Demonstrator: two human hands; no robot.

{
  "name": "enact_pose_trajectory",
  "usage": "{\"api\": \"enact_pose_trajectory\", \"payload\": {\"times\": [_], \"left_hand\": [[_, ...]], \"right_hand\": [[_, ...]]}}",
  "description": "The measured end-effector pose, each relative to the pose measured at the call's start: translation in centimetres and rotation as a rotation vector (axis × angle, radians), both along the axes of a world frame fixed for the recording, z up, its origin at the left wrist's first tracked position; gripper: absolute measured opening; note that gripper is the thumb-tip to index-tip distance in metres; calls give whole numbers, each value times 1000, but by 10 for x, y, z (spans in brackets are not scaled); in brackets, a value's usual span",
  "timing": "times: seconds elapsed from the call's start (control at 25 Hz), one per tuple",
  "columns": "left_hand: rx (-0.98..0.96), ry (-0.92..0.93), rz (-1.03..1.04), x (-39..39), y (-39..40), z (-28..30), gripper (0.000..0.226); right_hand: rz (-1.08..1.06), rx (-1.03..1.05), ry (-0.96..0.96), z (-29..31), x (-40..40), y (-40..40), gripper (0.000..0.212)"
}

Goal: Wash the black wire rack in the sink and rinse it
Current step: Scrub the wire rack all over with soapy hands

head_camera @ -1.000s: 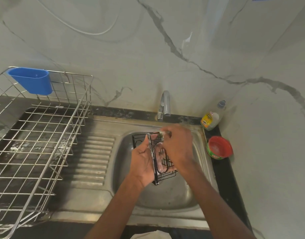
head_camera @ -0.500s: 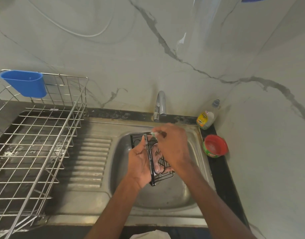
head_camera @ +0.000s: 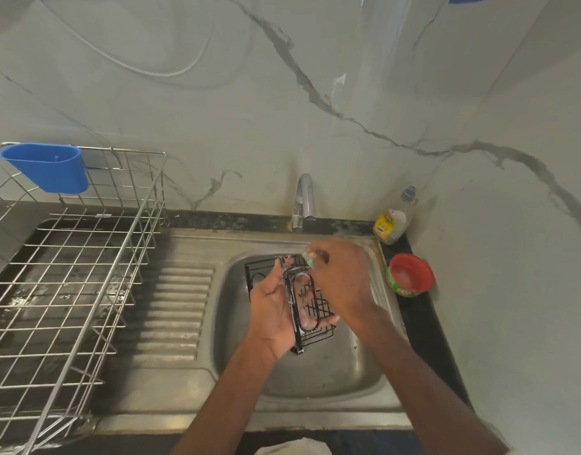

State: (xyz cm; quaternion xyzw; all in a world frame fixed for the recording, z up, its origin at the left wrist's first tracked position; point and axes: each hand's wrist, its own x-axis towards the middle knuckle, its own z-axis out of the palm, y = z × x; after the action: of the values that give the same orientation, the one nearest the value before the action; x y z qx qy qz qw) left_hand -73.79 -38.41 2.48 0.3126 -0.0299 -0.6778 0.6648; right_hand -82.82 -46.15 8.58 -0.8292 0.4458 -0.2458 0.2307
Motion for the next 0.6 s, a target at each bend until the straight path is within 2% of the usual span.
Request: {"api": "enact_pose_trajectory", "payload": {"times": [0.12, 0.28, 0.36, 0.48, 0.56, 0.6], "left_hand": [[8, -46, -2, 1, -2, 1, 57], [-33, -25, -2, 3, -5, -5, 47], [-27, -43, -12, 4, -9, -8, 59], [-39, -42, -5, 4, -12, -11, 55], [-26, -28, 17, 10, -13, -16, 56], [5, -25, 42, 13, -14, -18, 59]], "right_hand": [[113, -23, 58, 1, 8, 4, 26], [-29, 33, -36, 4, 13, -20, 24], [47, 74, 9, 4, 18, -26, 22], [9, 42, 83, 6, 9, -28, 25], [-44, -26, 59, -1, -11, -22, 28], [-3, -58, 22, -10, -21, -12, 31]]}}
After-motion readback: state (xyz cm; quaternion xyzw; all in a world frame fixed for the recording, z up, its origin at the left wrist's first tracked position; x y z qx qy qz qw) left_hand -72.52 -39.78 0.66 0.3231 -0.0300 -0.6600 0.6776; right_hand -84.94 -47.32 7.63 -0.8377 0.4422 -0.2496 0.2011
